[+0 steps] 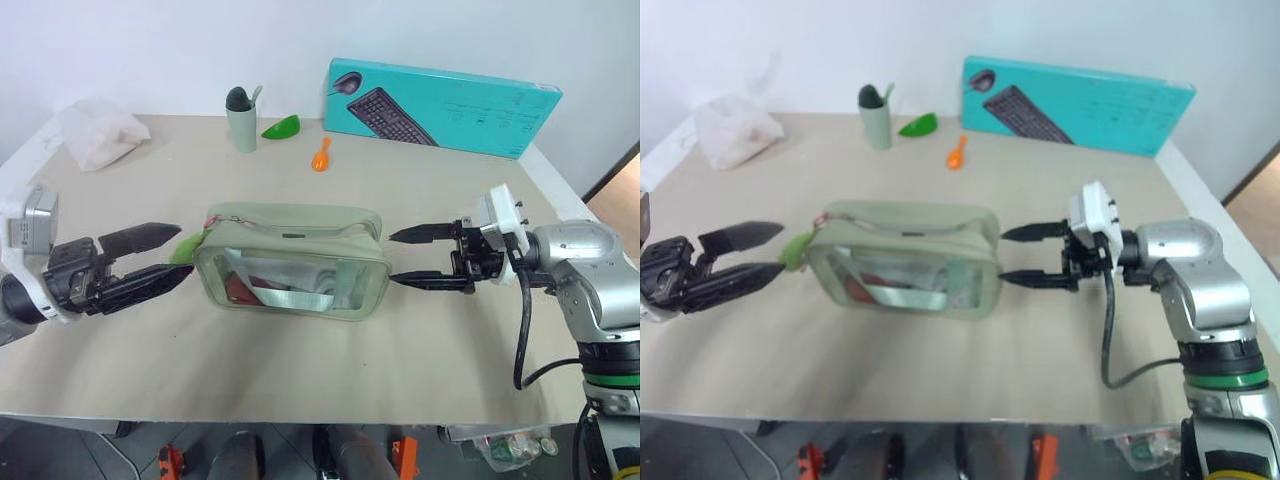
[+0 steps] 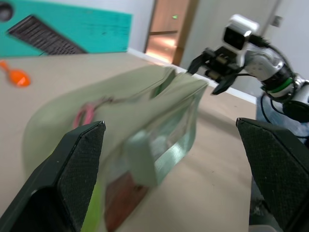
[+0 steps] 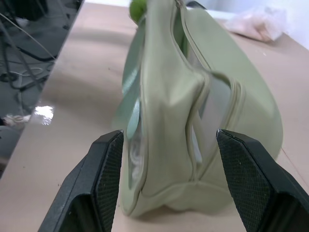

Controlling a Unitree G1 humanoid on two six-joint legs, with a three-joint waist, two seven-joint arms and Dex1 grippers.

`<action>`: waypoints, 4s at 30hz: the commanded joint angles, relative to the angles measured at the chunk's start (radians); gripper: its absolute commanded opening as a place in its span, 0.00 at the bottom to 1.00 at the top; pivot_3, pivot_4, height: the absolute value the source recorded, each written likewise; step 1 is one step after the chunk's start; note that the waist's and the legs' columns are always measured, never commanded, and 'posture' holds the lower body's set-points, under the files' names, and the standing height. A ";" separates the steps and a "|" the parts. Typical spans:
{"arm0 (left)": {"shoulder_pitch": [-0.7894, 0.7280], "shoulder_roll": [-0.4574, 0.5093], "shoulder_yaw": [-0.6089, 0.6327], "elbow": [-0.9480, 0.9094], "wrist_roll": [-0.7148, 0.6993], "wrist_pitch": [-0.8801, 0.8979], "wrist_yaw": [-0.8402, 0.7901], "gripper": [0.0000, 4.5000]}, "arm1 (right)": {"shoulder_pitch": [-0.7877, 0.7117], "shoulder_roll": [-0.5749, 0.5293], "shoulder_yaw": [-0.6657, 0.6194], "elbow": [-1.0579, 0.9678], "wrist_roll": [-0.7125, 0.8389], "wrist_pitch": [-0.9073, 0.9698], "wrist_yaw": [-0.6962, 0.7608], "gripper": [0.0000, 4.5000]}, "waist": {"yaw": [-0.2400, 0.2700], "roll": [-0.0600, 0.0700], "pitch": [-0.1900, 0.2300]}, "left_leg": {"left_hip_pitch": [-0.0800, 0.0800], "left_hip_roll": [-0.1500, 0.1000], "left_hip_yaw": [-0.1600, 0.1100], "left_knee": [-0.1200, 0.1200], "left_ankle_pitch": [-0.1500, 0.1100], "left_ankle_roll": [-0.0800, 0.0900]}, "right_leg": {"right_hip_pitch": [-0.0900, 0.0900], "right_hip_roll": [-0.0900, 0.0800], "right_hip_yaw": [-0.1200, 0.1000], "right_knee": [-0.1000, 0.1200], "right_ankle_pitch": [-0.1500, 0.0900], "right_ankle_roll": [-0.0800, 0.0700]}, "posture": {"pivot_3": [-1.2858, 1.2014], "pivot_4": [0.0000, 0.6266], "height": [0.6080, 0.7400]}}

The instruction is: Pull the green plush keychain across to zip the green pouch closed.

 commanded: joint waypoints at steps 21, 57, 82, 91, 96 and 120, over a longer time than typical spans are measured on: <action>-0.027 -0.028 0.020 0.059 0.040 -0.030 0.009 1.00 | 0.010 0.049 0.058 -0.092 0.005 -0.005 -0.045 0.05 | 0.000 0.000 0.000 | 0.000 0.001 -0.001 0.000 0.000 0.000 | 0.000 0.001 -0.001 0.000 0.000 0.000 | 0.52 0.24 1.00; -0.029 -0.060 -0.078 0.196 0.173 -0.023 -0.038 0.28 | 0.036 0.044 0.039 -0.117 -0.014 -0.011 -0.103 0.00 | -0.001 0.000 0.000 | 0.000 0.003 -0.001 -0.002 0.000 0.000 | -0.001 0.003 -0.001 0.000 -0.001 -0.002 | 0.52 0.24 1.00; -0.387 -0.095 -0.232 0.137 0.161 -0.013 0.086 0.01 | 0.013 0.063 0.055 -0.093 -0.030 -0.028 -0.111 0.00 | -0.003 -0.001 0.000 | 0.000 0.001 -0.001 -0.001 0.000 0.000 | 0.000 0.002 0.000 0.000 -0.001 -0.001 | 0.52 0.24 1.00; -0.469 -0.134 -0.352 0.156 0.217 0.010 0.100 0.22 | 0.033 0.059 0.042 -0.115 -0.024 -0.023 -0.130 0.00 | -0.004 -0.001 0.000 | 0.000 0.000 -0.001 -0.001 0.000 -0.001 | 0.000 0.003 0.000 0.001 0.000 0.000 | 0.52 0.24 1.00; -0.483 -0.151 -0.304 0.176 0.171 0.008 0.082 0.60 | 0.042 0.056 0.037 -0.124 -0.020 -0.021 -0.138 0.00 | -0.004 -0.001 0.000 | 0.000 0.001 -0.001 -0.001 0.000 -0.001 | 0.000 0.003 0.000 0.001 0.000 0.000 | 0.52 0.24 1.00; -0.087 -0.065 -0.185 0.219 0.285 -0.051 -0.032 0.89 | 0.016 0.077 0.059 -0.102 -0.026 -0.033 -0.132 0.00 | -0.007 -0.001 0.001 | 0.000 0.001 -0.001 0.000 0.000 -0.001 | 0.000 0.001 -0.001 0.001 -0.001 0.000 | 0.52 0.24 1.00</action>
